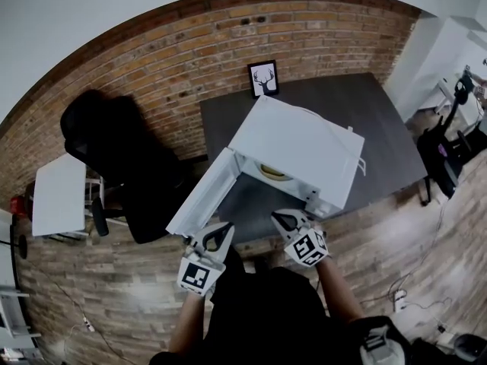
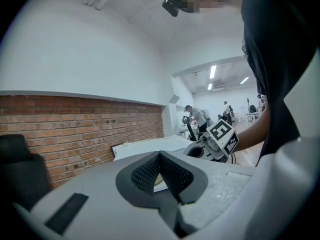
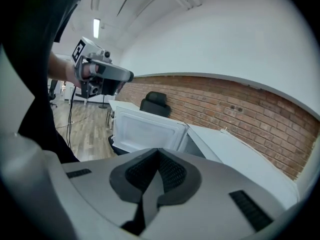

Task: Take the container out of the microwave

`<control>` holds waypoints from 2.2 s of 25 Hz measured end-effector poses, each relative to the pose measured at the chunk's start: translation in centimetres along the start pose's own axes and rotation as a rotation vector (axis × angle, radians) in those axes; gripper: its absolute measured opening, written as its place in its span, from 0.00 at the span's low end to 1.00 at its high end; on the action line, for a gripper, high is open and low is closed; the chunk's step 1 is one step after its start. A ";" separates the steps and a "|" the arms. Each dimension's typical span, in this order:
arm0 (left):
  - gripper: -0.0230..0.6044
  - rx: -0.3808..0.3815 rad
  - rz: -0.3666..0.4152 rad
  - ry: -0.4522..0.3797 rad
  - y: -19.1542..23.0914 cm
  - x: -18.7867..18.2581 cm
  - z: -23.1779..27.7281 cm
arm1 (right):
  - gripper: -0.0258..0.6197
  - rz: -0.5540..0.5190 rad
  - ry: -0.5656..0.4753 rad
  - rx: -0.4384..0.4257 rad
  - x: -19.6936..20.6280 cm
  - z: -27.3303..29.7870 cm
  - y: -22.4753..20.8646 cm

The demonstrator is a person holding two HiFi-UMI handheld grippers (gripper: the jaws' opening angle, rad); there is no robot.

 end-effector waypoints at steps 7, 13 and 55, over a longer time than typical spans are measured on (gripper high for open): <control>0.04 0.057 0.010 -0.007 0.2 -0.3 1.8 | 0.04 0.036 0.002 0.019 0.6 1.0 -1.1; 0.04 0.091 0.011 -0.006 1.4 -0.2 2.5 | 0.04 0.047 0.019 0.028 1.0 2.9 -1.6; 0.04 0.103 0.001 0.073 14.0 1.6 2.5 | 0.16 0.075 0.254 0.207 8.4 16.0 -8.0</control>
Point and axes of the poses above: the fingertips, and each gripper's own axes: z forward along the fingers, y to its left, x out of its underside, the point moved 4 cm from there along -z, backward along the fingers, and after that the axes turned 3 degrees about -y, right-handed, at the moved point
